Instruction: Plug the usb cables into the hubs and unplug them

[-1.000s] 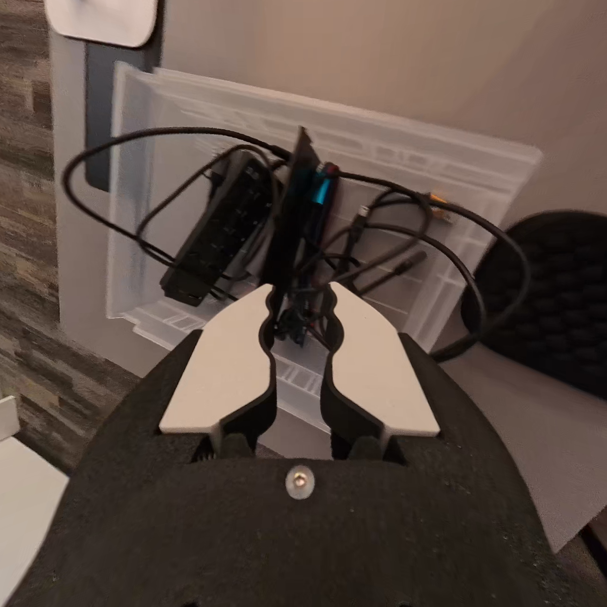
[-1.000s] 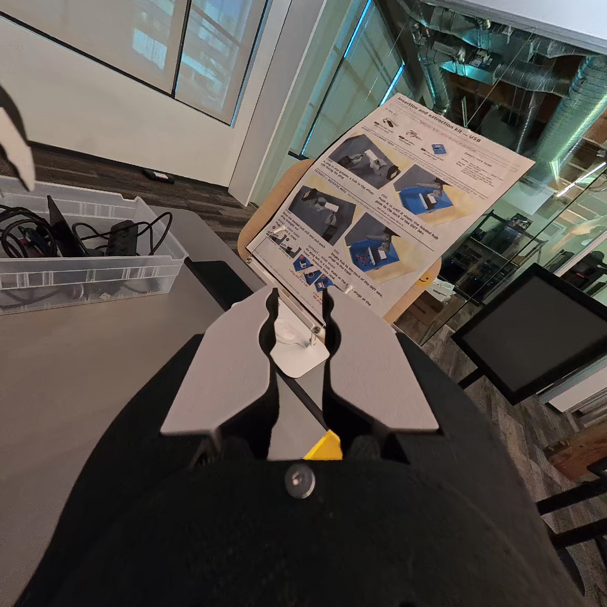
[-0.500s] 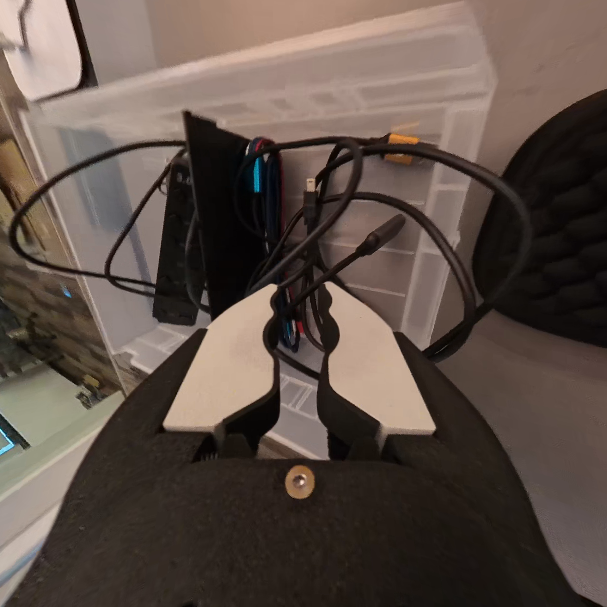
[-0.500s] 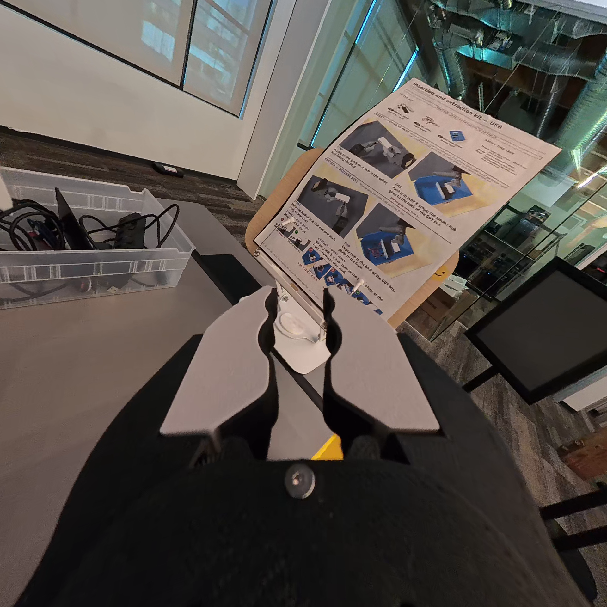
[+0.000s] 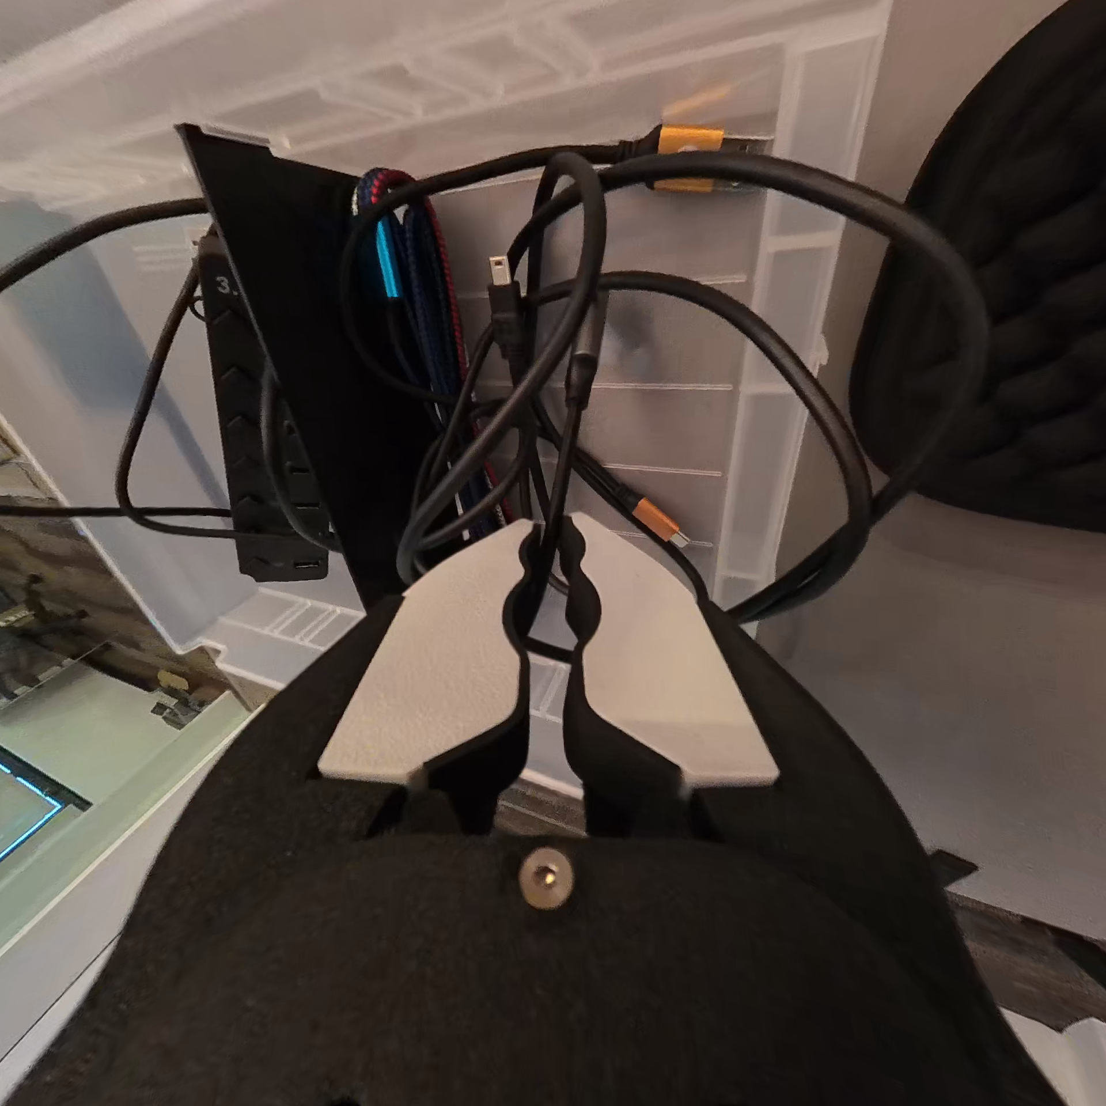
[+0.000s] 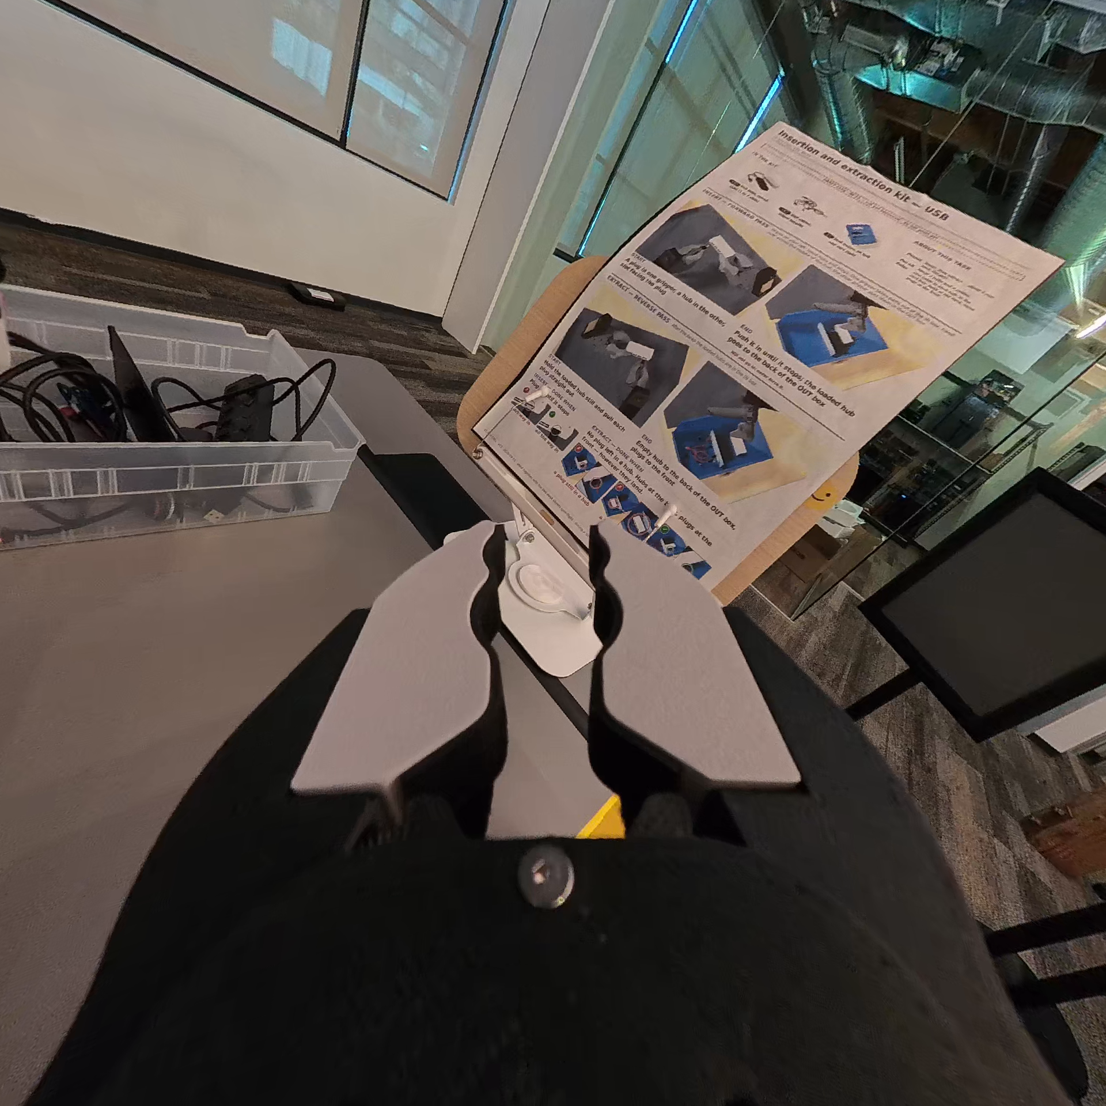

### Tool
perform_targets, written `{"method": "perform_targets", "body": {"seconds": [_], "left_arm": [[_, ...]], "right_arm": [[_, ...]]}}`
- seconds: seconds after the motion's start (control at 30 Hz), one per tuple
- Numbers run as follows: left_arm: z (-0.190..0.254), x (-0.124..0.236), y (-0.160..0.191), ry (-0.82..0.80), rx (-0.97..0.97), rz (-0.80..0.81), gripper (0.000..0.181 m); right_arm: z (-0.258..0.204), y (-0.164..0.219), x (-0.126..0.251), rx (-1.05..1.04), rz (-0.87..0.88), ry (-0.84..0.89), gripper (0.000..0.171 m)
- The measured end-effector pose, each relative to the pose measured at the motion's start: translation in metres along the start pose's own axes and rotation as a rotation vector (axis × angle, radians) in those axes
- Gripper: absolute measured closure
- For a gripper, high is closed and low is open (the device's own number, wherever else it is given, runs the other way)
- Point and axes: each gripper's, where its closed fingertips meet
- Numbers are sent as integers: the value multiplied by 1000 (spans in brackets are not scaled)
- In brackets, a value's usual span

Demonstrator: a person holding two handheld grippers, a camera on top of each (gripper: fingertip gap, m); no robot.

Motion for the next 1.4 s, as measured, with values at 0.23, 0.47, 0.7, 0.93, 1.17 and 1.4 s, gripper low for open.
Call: {"method": "perform_targets", "body": {"seconds": [0.23, 0.47, 0.7, 0.93, 1.17, 1.4], "left_arm": [[-12, 28, -2, -43, 117, 48, 177], [-43, 92, 6, -59, 274, 129, 177], [-40, 107, 25, -65, 240, -31, 177], [-25, 94, 46, -111, 182, -220, 177], [-31, 100, 65, -212, 233, -338, 177], [-29, 102, 75, -217, 221, -389, 177]], "right_arm": [[0, -2, 2, -3, 15, -7, 144], [0, -2, 4, -10, 22, -16, 144], [-7, 10, -4, -3, -54, -48, 144], [-15, 13, -12, 20, -92, -60, 144], [-16, 14, -14, 19, -99, -62, 144], [-17, 20, -17, 17, -119, -64, 144]]}}
Point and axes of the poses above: each gripper's, where its closed fingertips meet, x back along the fingers, y out of its underside, z = x × y across the jaws, and after that the axes turned 12 degrees about -y, right-handed
